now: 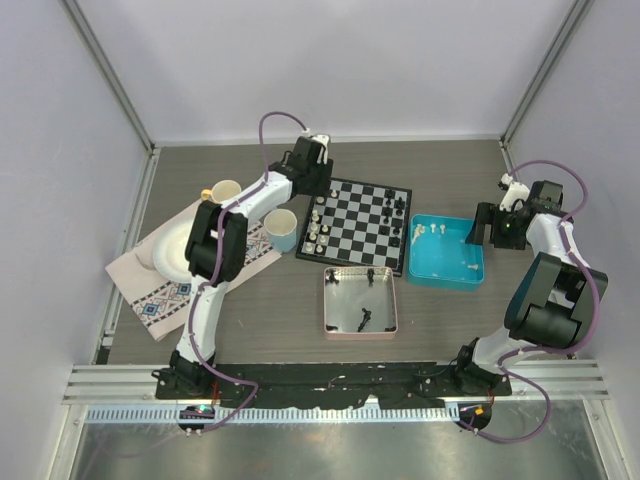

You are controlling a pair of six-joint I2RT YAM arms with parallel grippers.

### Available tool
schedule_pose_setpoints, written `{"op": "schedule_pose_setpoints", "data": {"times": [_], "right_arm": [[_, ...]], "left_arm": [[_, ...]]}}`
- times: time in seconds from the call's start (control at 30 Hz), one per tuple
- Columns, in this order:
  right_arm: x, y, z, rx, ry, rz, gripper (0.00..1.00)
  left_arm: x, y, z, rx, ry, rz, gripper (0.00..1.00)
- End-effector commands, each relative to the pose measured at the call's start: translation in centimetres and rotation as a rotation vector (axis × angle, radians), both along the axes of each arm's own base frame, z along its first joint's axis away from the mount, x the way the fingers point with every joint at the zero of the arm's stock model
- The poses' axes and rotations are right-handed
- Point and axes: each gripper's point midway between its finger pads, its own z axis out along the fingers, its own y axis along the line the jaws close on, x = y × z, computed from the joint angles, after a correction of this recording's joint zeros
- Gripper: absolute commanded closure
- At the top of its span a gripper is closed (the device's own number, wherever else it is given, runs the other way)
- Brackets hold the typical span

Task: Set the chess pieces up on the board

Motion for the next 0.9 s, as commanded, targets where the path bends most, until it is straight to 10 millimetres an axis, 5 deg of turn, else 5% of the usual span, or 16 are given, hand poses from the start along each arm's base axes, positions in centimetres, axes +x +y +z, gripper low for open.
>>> {"op": "schedule_pose_setpoints", "data": {"times": [0.0,0.47,0.67,0.87], "right_arm": [[0.9,0.0,1.1,-0.007,-0.037,0.023,0.15],[1.1,-1.0,3.6,-0.091,-0.107,0.005,0.15],[1.5,-1.3,6.3,-0.124,-0.181,0.011,0.15],[2.3,-1.6,10.1,-0.172,-0.259,0.045,0.15]], "left_arm": [[0.8,-0.6,3.7,-0.058,-0.053,0.011,0.49],[-0.6,0.3,13.5,-0.187,-0.238,0.029,0.15],[-1.8,1.4,18.1,-0.257,-0.322,0.015,0.01],[-2.9,4.0,21.7,-0.38,-0.375,0.041,0.01]]}}
